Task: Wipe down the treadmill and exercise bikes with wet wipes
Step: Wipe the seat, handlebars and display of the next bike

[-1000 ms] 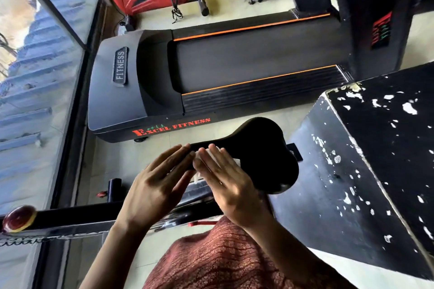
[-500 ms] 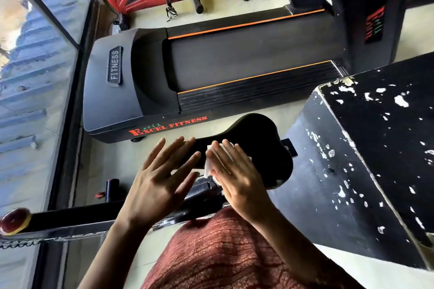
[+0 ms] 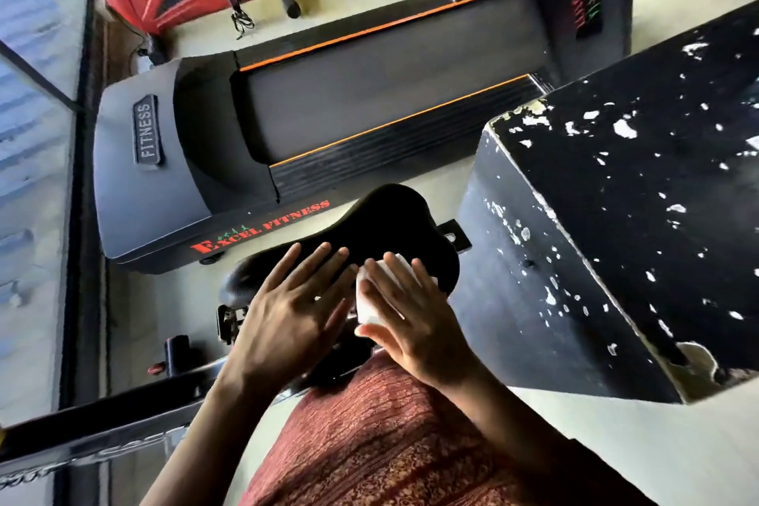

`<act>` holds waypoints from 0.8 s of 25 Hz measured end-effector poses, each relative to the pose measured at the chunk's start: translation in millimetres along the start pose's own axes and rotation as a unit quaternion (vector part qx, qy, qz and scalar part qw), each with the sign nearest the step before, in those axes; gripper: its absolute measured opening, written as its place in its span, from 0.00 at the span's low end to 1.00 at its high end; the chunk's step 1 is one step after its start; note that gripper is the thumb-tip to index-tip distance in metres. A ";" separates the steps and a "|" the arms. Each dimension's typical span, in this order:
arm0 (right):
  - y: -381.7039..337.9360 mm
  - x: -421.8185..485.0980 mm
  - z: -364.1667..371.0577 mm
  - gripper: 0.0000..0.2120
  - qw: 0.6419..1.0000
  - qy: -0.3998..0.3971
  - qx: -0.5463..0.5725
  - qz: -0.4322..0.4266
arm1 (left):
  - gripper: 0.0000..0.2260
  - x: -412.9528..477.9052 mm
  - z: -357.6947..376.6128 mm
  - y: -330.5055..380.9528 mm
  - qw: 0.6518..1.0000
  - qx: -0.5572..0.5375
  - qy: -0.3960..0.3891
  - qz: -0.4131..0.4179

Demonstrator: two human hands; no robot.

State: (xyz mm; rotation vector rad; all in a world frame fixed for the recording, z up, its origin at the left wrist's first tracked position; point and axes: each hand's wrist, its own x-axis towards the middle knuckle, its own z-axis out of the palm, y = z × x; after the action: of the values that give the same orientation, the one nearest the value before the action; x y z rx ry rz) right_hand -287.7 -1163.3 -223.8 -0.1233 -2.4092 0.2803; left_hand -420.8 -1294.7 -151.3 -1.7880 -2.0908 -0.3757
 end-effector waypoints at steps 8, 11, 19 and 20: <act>43.9 -61.8 -13.5 0.16 0.999 -0.016 0.024 -0.038 | 0.14 7.9 6.4 4.7 1.000 0.001 0.001 -0.014; 25.3 -33.1 1.5 0.17 0.996 0.002 -0.002 -0.090 | 0.14 9.9 6.9 6.0 1.000 -0.005 -0.001 -0.021; 38.4 -64.2 3.0 0.21 0.996 0.064 0.047 0.037 | 0.14 13.2 7.9 8.0 0.999 -0.007 -0.014 -0.032; 37.6 -65.2 3.4 0.25 0.992 0.073 0.072 0.073 | 0.14 14.3 7.9 8.4 0.999 -0.008 -0.014 -0.034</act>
State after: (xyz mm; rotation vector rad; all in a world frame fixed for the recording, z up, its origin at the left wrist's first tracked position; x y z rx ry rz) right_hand -240.5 -1138.0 -276.7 -0.2473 -2.2306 0.4947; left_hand -415.2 -1277.3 -152.4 -1.7445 -2.1773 -0.3899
